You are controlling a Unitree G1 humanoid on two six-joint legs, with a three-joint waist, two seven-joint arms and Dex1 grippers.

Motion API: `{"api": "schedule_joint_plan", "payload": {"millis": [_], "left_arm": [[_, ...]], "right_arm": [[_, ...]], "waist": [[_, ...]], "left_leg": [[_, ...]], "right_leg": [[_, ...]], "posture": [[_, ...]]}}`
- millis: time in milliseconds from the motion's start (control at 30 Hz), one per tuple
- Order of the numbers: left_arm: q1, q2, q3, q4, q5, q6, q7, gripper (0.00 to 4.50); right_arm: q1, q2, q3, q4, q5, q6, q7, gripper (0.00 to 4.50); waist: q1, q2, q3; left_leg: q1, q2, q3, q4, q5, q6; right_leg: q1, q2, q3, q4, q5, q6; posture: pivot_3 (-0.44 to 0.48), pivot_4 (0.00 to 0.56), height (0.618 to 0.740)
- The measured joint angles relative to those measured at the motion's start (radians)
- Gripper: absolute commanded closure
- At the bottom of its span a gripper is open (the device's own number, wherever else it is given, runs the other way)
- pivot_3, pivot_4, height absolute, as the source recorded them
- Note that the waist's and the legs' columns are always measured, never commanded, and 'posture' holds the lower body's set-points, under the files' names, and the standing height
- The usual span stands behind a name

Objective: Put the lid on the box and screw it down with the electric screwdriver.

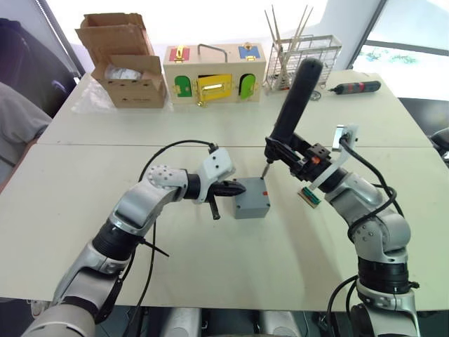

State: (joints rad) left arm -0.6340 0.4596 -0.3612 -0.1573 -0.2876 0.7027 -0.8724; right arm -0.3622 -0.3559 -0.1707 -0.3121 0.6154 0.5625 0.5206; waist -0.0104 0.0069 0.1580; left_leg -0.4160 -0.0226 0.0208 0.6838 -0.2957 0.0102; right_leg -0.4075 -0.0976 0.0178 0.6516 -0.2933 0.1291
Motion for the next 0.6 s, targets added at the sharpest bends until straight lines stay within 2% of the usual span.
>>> {"api": "schedule_joint_plan", "payload": {"millis": [300,467,600], "left_arm": [[0.0,-0.001,-0.001,0.003,0.006,-0.003,-0.002,4.5],[-0.025,-0.004,-0.042,0.023,0.028,0.007,-0.026,4.5],[-0.03,-0.009,-0.051,0.027,0.036,0.009,-0.038,4.5]], "right_arm": [[0.011,-0.019,0.055,-0.014,-0.045,-0.048,0.026,2.74],[0.029,-0.02,0.095,-0.019,-0.085,-0.081,0.036,2.74],[0.048,-0.023,0.096,-0.032,-0.09,-0.087,0.039,2.74]], "waist": [[-0.001,-0.001,0.0],[-0.001,-0.004,-0.004],[-0.001,-0.007,-0.007]], "left_leg": [[0.001,0.0,0.0,0.0,0.0,0.0],[0.01,0.001,0.0,-0.002,-0.002,0.003],[0.011,0.001,0.0,-0.002,-0.003,0.005]], "right_leg": [[0.001,0.0,0.0,0.0,0.0,0.0],[0.011,0.001,-0.001,-0.003,0.0,0.0],[0.012,0.001,-0.001,-0.003,0.0,0.0]], "posture": [[0.0,0.15,0.74],[0.0,0.15,0.74],[0.0,0.15,0.74]]}}
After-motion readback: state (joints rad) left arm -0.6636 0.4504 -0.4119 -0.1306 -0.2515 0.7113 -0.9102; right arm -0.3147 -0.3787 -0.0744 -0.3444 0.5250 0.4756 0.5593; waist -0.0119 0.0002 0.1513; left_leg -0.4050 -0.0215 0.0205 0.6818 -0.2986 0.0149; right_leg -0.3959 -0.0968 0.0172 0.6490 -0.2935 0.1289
